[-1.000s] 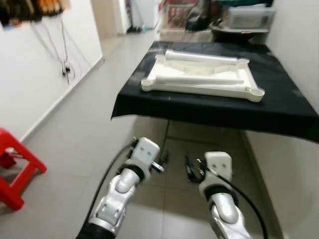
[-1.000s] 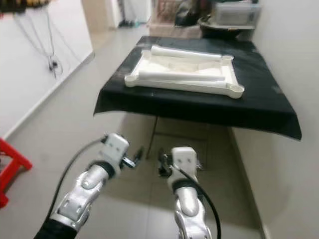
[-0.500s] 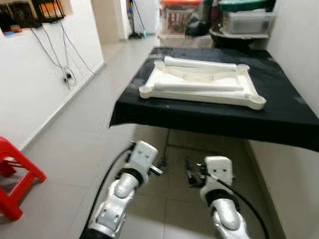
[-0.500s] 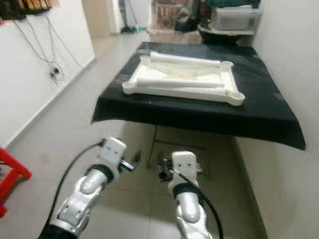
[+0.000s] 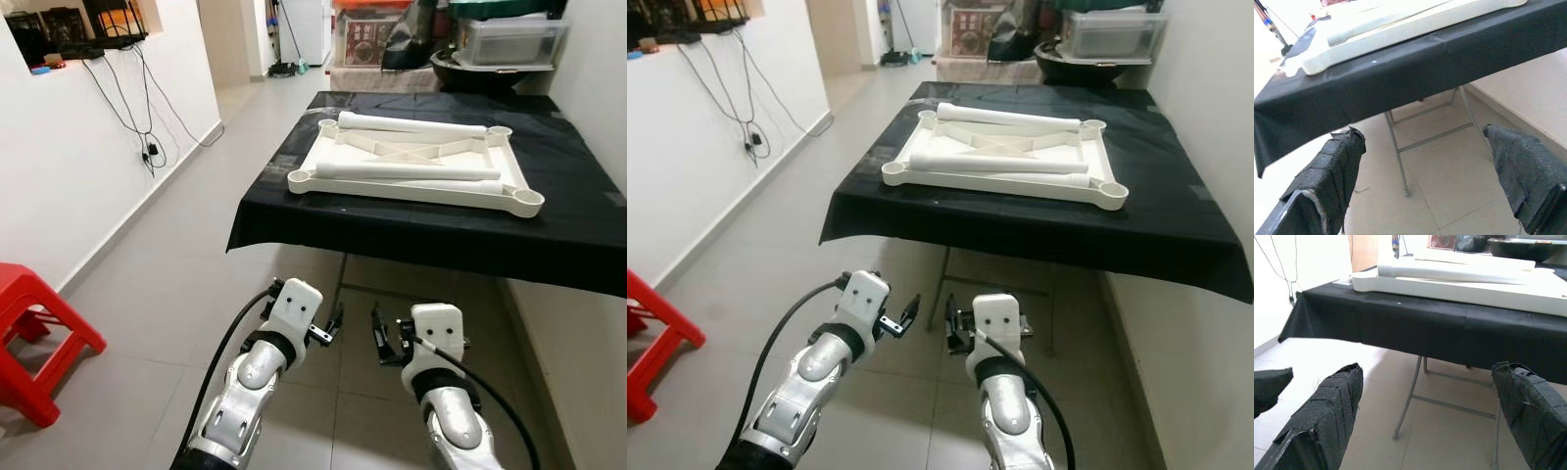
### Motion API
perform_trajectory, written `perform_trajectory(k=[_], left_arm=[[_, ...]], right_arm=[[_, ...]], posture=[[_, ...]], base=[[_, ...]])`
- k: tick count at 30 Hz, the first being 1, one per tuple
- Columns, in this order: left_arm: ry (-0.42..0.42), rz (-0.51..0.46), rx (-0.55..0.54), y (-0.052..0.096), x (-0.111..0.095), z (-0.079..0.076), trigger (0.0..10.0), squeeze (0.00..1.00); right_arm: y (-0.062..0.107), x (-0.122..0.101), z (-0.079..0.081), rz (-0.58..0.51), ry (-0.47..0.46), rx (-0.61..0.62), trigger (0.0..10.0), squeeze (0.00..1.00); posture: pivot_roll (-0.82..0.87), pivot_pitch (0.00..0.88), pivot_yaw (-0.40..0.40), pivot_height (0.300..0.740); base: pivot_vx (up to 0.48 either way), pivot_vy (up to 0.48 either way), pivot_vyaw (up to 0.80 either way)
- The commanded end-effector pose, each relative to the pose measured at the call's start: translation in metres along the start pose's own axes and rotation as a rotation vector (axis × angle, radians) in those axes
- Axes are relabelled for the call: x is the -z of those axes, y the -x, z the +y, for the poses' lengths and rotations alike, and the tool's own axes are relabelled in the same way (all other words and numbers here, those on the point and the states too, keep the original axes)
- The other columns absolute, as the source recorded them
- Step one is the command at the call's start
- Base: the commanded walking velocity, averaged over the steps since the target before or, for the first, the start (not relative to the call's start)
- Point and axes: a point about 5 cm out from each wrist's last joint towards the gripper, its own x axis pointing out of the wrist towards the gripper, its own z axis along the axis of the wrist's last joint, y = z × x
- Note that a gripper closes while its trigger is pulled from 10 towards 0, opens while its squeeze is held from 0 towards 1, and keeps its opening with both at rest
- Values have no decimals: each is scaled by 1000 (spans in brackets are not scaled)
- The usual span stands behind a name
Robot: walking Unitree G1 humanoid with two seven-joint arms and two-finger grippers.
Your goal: Building children table
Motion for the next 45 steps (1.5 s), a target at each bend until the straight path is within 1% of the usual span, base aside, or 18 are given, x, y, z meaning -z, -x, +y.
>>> perform_trajectory(k=[1, 20, 24, 30, 33, 36, 38, 42, 45], left_arm=[[-15, -6, -1, -1, 0, 1, 10000, 0], [-21, -17, 7, -2, -1, -1, 10000, 0], [-18, -24, 4, -2, -2, -1, 10000, 0], [-12, -27, 15, -2, -1, -2, 10000, 0], [3, -33, 17, -2, -3, -2, 10000, 0], [4, -40, 18, -2, -5, -2, 10000, 0], [-1, -70, 19, -4, -11, -2, 10000, 0], [-2, -82, 14, -4, -13, 0, 10000, 0], [-1, -80, 9, -4, -12, 1, 10000, 0]], right_arm=[[-1, 2, 0, 4, -2, -1, 10000, 0], [-2, 2, -1, 0, 3, 3, 10000, 0], [-1, 0, -4, -24, 3, 25, 10000, 0], [0, 0, -6, -32, 2, 48, 10000, 0], [-4, -10, -8, -71, -15, 74, 10000, 0], [-5, -14, -9, -86, -19, 81, 10000, 0], [-6, -25, -13, -128, -22, 107, 10000, 0], [-8, -31, -17, -153, -20, 131, 10000, 0], [-9, -34, -20, -164, -18, 145, 10000, 0]], posture=[[52, 0, 18, 740], [48, 0, 17, 740], [49, 0, 15, 740], [49, 0, 14, 740], [51, 0, 24, 740], [51, 0, 24, 740], [51, 0, 24, 740], [50, 0, 19, 740], [51, 0, 21, 740]], base=[[251, 0, 0], [298, 0, 0], [297, 0, 0], [301, 0, 0], [303, 0, 0], [300, 0, 0], [302, 0, 0], [301, 0, -228], [304, 0, -785]])
